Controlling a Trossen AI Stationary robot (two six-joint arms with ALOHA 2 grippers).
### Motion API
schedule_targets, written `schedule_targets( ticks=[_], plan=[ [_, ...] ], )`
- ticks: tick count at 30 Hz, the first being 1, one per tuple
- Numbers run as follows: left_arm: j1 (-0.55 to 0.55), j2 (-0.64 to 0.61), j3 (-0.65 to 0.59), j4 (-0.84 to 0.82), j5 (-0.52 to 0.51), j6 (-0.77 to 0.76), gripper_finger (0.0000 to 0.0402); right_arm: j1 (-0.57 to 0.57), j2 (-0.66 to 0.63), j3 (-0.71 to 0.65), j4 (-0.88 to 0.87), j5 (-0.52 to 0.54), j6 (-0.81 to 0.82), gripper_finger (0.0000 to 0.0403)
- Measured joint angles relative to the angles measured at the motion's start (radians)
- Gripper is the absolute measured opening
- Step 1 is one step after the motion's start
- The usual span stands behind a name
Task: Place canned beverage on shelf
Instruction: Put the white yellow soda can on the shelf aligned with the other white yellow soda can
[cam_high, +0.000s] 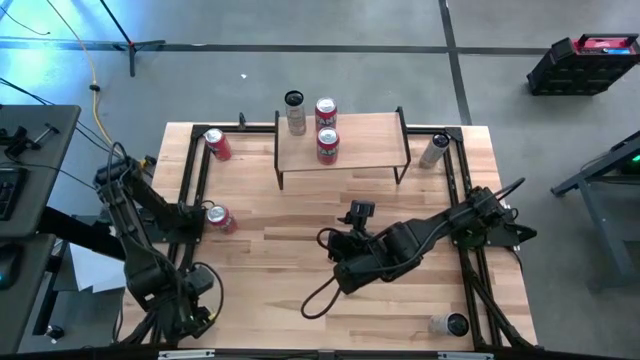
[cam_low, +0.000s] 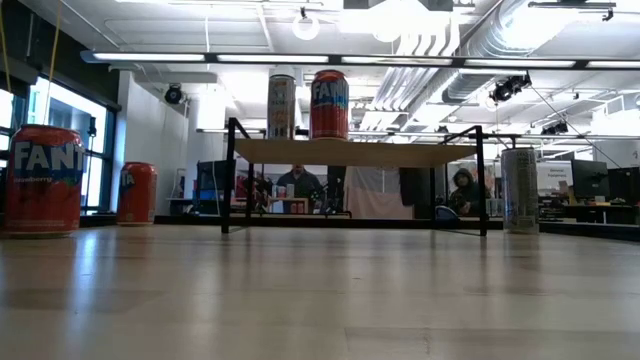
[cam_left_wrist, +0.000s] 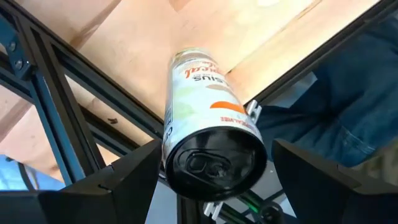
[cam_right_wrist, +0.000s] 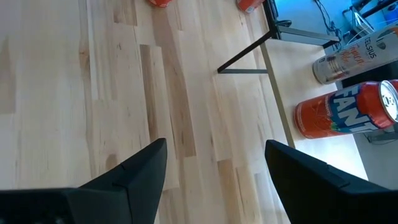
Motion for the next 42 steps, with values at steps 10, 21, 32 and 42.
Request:
schedule_targets(
  ticks=[10, 21, 32, 42],
  plan=[
    [0.000, 0.041, 0.000, 0.003, 0.046, -0.047, 0.0296, 0.000, 0.000, 0.000, 0.000, 0.000, -0.004, 0.0256],
    [-0.006, 0.045, 0.000, 0.010, 0.065, -0.120, 0.0296, 0.000, 0.000, 0.000, 0.000, -0.001, -0.004, 0.0256],
    [-0.006, 0.056, 0.000, 0.009, 0.061, -0.075, 0.0296, 0.000, 0.000, 0.000, 0.000, -0.002, -0.004, 0.0256],
    [-0.002, 0.101, 0.000, 0.010, 0.064, 0.084, 0.0290, 0.000, -0.001, 0.000, -0.001, -0.003, -0.006, 0.0256]
  ],
)
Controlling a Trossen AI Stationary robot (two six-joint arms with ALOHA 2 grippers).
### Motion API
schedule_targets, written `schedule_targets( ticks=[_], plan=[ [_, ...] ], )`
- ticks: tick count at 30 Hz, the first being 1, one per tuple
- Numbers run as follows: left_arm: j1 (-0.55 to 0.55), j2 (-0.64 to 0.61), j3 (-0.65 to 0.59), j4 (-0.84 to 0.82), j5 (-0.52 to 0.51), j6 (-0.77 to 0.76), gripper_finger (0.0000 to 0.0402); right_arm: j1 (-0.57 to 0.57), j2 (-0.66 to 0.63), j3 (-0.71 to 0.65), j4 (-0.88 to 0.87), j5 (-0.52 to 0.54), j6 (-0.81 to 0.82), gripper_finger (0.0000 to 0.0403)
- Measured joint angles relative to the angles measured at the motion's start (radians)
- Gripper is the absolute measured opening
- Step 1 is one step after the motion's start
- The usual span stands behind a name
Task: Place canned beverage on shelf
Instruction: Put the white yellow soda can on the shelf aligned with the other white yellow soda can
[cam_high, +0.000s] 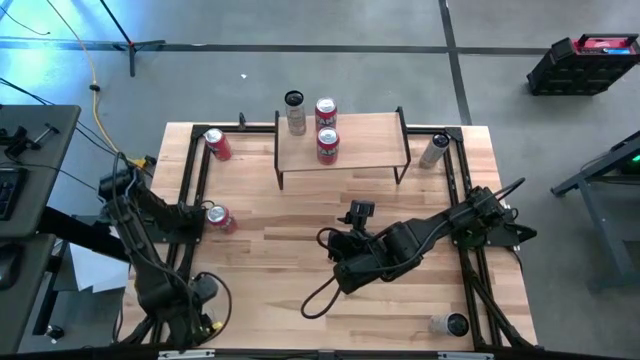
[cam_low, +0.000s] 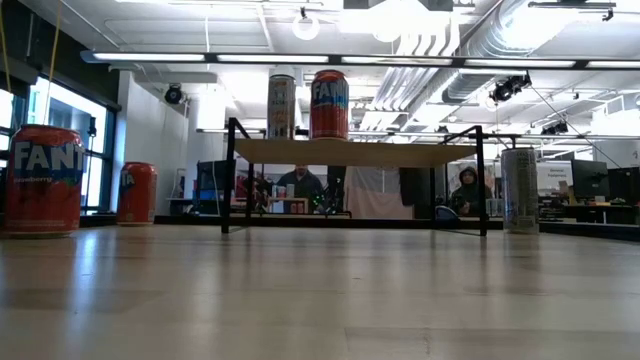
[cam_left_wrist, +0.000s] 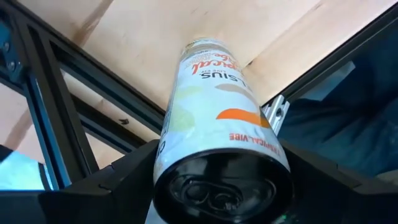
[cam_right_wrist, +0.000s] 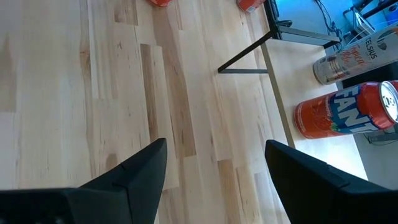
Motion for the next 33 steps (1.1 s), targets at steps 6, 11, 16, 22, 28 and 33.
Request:
schedule_targets(
  ticks=[6, 11, 16, 22, 28, 33],
  plan=[
    [0.000, 0.002, 0.001, 0.001, 0.001, 0.110, 0.0243, 0.000, 0.000, 0.000, -0.004, 0.000, -0.001, 0.0256],
    [0.003, 0.000, 0.001, -0.009, 0.004, 0.261, 0.0243, 0.000, 0.000, 0.000, -0.033, 0.000, -0.002, 0.0256],
    [0.056, -0.024, 0.035, -0.048, -0.079, 0.484, 0.0243, 0.008, 0.000, 0.000, -0.086, 0.000, -0.002, 0.0256],
    [0.202, -0.072, 0.188, -0.239, -0.286, 0.848, 0.0243, 0.015, 0.000, 0.001, -0.123, -0.006, -0.001, 0.0256],
    [0.393, -0.126, 0.316, -0.272, -0.469, 1.334, 0.0243, -0.002, -0.004, 0.001, -0.183, 0.005, -0.032, 0.0256],
    [0.596, -0.151, 0.385, -0.330, -0.559, 1.721, 0.0243, -0.050, -0.040, 0.016, -0.181, 0.068, -0.152, 0.0256]
  ],
)
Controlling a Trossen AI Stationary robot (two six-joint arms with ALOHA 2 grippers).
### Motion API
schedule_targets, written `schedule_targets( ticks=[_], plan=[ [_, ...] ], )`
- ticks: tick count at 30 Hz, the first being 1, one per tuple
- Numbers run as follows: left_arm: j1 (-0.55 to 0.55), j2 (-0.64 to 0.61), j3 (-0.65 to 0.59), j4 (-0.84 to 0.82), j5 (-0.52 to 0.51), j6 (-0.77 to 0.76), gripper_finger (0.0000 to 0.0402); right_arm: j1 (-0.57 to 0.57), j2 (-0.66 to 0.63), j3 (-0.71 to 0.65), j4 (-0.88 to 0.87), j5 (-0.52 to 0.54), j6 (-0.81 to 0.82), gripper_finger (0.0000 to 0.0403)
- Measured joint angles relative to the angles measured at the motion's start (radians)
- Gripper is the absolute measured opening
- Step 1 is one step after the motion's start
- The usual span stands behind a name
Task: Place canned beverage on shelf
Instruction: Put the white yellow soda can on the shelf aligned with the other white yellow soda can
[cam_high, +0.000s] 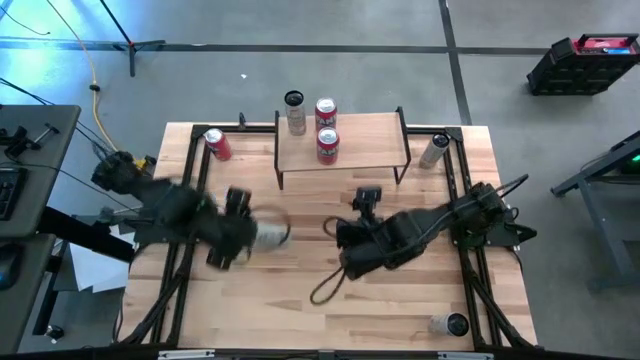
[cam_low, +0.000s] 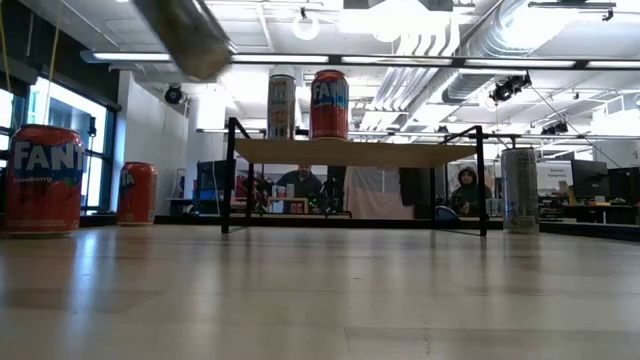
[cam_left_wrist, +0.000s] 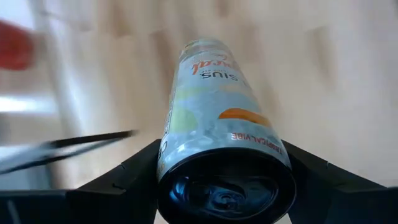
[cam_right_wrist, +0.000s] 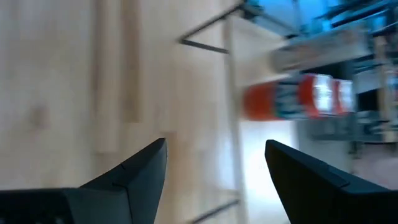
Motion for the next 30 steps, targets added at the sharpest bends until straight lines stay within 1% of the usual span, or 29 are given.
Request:
schedule_targets(
  ticks=[4, 7, 10, 13, 18, 22, 24, 27, 30],
  plan=[
    [0.210, 0.001, 0.081, -0.026, -0.032, 0.271, 0.0243, -0.065, -0.068, 0.000, -0.004, 0.098, -0.113, 0.0256],
    [0.355, 0.003, 0.167, -0.012, -0.050, 0.490, 0.0243, -0.131, -0.129, 0.000, 0.012, 0.136, -0.199, 0.0256],
    [0.467, 0.022, 0.273, 0.000, -0.055, 0.635, 0.0243, -0.199, -0.186, 0.000, 0.024, 0.128, -0.252, 0.0256],
    [0.543, 0.048, 0.376, 0.000, -0.053, 0.733, 0.0243, -0.257, -0.227, 0.001, 0.021, 0.074, -0.269, 0.0256],
    [0.639, 0.094, 0.514, 0.071, -0.036, 0.852, 0.0243, -0.329, -0.272, 0.001, 0.010, -0.050, -0.287, 0.0256],
    [0.727, 0.161, 0.647, 0.115, 0.059, 0.922, 0.0243, -0.342, -0.294, 0.000, -0.003, -0.067, -0.290, 0.0256],
    [0.775, 0.193, 0.701, 0.091, 0.069, 0.922, 0.0243, -0.339, -0.311, 0.000, -0.003, -0.075, -0.284, 0.0256],
    [0.839, 0.192, 0.704, 0.060, 0.073, 0.921, 0.0243, -0.335, -0.334, 0.000, -0.003, -0.095, -0.269, 0.0256],
    [0.884, 0.183, 0.703, -0.042, 0.132, 0.889, 0.0243, -0.335, -0.359, 0.000, -0.003, -0.121, -0.260, 0.0256]
  ],
)
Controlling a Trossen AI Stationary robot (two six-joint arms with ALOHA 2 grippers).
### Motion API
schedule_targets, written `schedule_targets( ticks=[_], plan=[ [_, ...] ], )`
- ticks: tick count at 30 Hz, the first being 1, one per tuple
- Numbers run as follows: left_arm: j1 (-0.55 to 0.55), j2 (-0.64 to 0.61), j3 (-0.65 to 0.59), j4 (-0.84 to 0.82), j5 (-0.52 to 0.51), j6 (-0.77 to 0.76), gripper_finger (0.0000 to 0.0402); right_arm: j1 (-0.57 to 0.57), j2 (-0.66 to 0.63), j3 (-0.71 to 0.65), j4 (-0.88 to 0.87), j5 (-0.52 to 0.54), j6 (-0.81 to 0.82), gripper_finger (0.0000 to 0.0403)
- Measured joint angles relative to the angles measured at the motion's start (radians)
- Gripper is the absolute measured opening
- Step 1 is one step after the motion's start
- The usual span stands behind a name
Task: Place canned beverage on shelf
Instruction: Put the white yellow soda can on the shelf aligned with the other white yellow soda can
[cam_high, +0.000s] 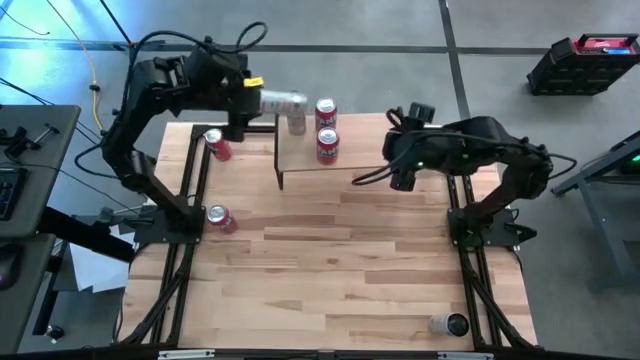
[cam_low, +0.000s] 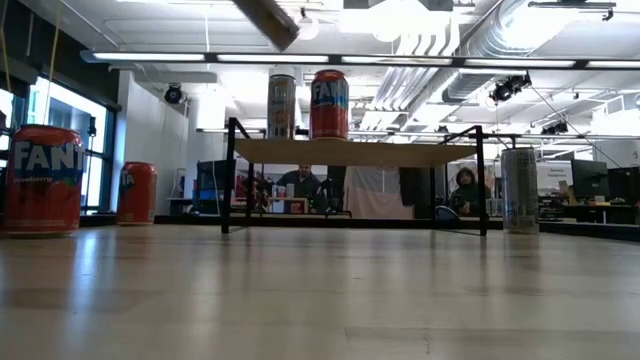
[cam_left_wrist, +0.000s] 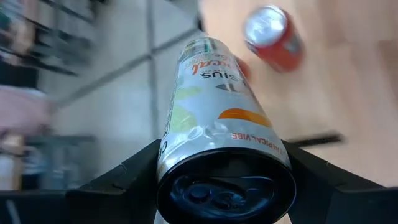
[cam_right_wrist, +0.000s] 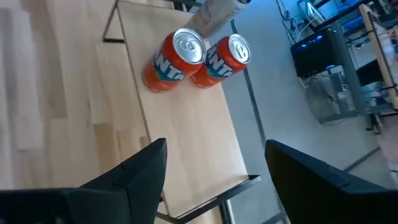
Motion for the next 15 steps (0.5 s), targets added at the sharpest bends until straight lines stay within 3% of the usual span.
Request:
schedule_targets(
  ticks=[8, 15],
  plan=[
    [0.000, 0.001, -0.030, -0.043, 0.150, -0.070, 0.0243, 0.000, -0.056, 0.000, -0.001, -0.060, 0.017, 0.0256],
    [-0.036, -0.008, -0.137, -0.044, 0.107, -0.151, 0.0243, 0.000, -0.059, 0.000, -0.001, -0.089, 0.001, 0.0256]
  ],
)
